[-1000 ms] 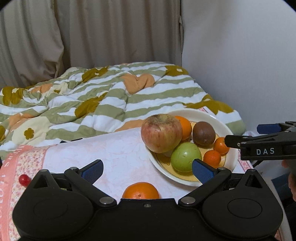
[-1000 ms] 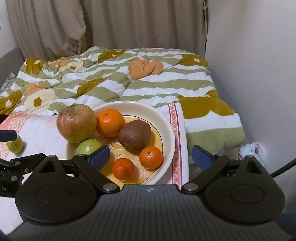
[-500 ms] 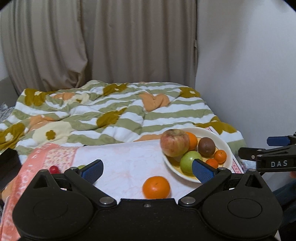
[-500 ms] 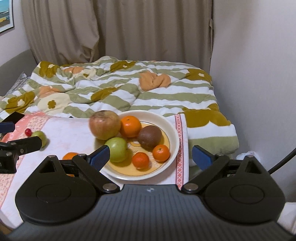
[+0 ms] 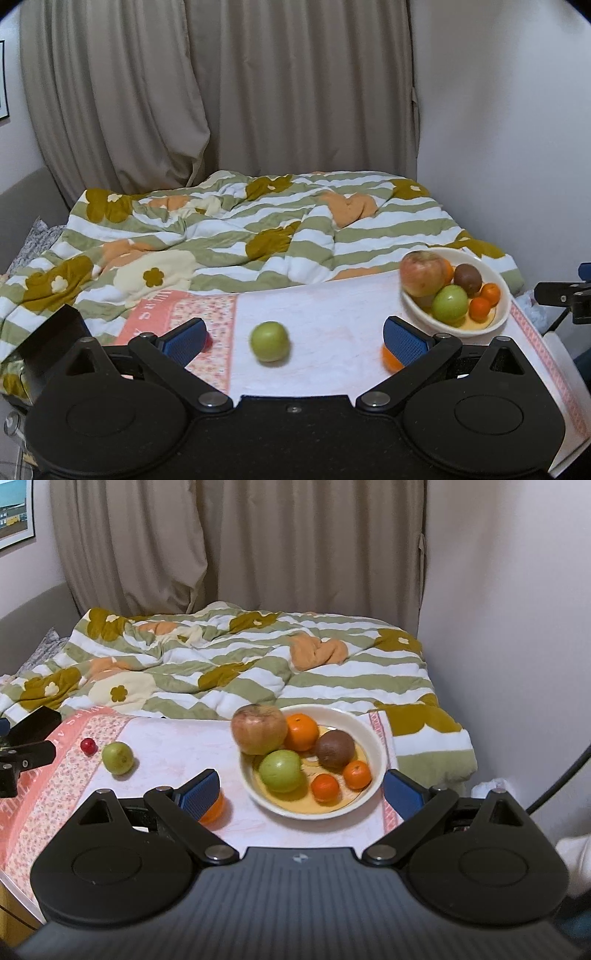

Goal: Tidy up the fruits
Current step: 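Withdraw both tools from the bowl toward the green apple and red tomato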

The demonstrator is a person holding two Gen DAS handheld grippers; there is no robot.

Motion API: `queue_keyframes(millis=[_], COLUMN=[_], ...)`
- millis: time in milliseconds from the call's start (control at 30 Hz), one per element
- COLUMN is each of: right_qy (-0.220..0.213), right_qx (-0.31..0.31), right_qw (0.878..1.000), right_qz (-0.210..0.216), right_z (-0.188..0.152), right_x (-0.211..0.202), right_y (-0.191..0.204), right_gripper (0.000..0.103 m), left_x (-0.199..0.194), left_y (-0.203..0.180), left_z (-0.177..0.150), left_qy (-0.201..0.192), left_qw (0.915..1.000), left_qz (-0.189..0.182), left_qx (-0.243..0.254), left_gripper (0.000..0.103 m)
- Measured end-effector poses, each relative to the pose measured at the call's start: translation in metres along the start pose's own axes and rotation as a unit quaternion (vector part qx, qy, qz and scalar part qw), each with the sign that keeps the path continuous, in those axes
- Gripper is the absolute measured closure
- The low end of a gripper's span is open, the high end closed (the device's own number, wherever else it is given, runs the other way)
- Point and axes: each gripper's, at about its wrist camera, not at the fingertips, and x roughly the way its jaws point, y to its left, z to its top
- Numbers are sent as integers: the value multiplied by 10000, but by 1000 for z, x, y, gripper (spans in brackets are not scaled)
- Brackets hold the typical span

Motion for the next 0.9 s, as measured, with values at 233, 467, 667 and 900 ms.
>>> queue_keyframes(millis=[233, 467, 667, 900], right_qy=[151, 313, 471, 712], right_qx=[415, 790, 994, 1099], right_qw=[9984, 9934, 9894, 9855], right_qz=[-362, -773, -943, -1077], right_z=[-13, -30, -44, -59], right_x=[-1, 15, 41, 77], right_y=[47, 92, 113, 119], right_gripper=[0, 0, 0, 0], left_x=[10, 49, 90, 135], left_y=[46, 81, 90, 83], left_z=[-4, -7, -11, -18], left_qy=[25, 215, 383, 617], left_qw=[9988, 9939, 9877, 9807], left_qz=[-354, -897, -1242, -1505], left_qx=[336, 600, 874, 1085], left_gripper=[0, 0, 0, 0])
